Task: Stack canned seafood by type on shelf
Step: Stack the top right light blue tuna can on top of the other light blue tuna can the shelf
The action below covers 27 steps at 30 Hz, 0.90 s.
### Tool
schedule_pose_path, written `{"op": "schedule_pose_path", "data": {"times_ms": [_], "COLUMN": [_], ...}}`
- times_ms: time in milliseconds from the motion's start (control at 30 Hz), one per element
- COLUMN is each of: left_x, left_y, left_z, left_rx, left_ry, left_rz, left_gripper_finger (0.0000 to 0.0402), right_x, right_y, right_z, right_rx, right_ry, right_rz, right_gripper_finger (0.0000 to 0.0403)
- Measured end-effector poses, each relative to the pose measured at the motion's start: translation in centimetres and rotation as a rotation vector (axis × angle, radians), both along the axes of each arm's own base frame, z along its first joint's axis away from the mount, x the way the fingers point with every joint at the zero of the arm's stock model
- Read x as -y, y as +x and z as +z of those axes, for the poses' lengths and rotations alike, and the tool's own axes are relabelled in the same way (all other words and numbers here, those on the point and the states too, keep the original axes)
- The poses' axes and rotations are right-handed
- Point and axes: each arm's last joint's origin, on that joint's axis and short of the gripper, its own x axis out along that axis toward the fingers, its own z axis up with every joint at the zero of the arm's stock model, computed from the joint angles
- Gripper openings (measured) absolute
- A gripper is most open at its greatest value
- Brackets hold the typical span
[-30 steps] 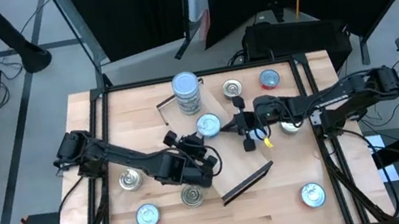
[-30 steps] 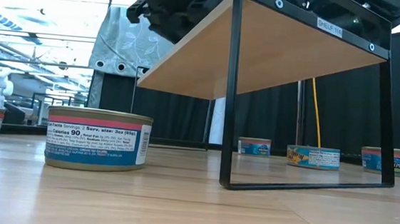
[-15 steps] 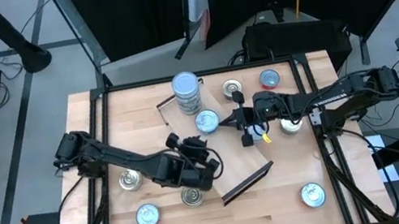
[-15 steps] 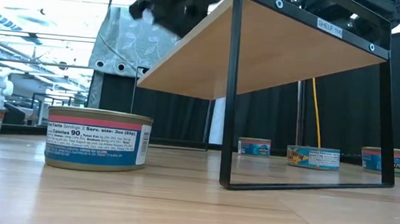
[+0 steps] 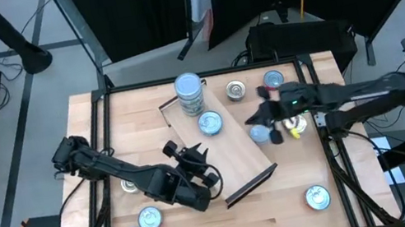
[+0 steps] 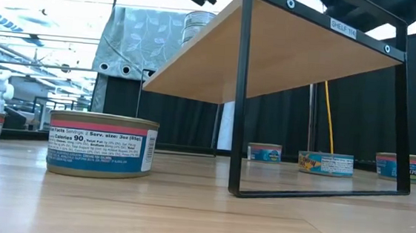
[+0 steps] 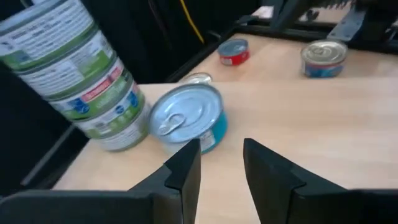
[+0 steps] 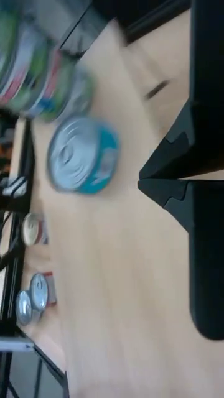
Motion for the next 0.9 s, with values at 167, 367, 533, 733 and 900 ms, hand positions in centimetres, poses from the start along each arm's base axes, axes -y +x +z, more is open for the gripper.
{"op": "schedule_pose_path", "data": {"times_ms": [167, 367, 533, 733, 900], "left_x": [-0.4, 1.2, 3.7, 6.2, 7.8], "left_y": [-1.3, -3.7, -5.1, -6.8, -8.0], "left_z": [-0.7, -1.5, -1.5, -1.5, -1.4], "left_rx": [-0.098, -0.086, -0.058, -0.063, -0.083], "left_ry": [-0.063, -0.11, -0.108, -0.113, -0.096], "left_rz": [0.033, 0.097, 0.031, -0.056, -0.131], "left_gripper_finger": [0.0122, 0.0122, 0.0122, 0.0122, 0.0122], "right_x": [0.5, 1.0, 1.4, 2.5, 2.4], "right_y": [-3.5, -4.4, -3.7, -2.9, -2.9], "right_z": [0.1, -3.4, -4.1, -5.9, -7.3], "right_rx": [-0.123, -0.364, -0.383, -0.496, -0.63], "right_ry": [0.068, 0.154, 0.16, 0.239, 0.386], "right_rz": [-0.198, -0.314, -0.333, -0.443, -0.507], "right_gripper_finger": [0.0, 0.0, 0.0, 0.0, 0.0]}}
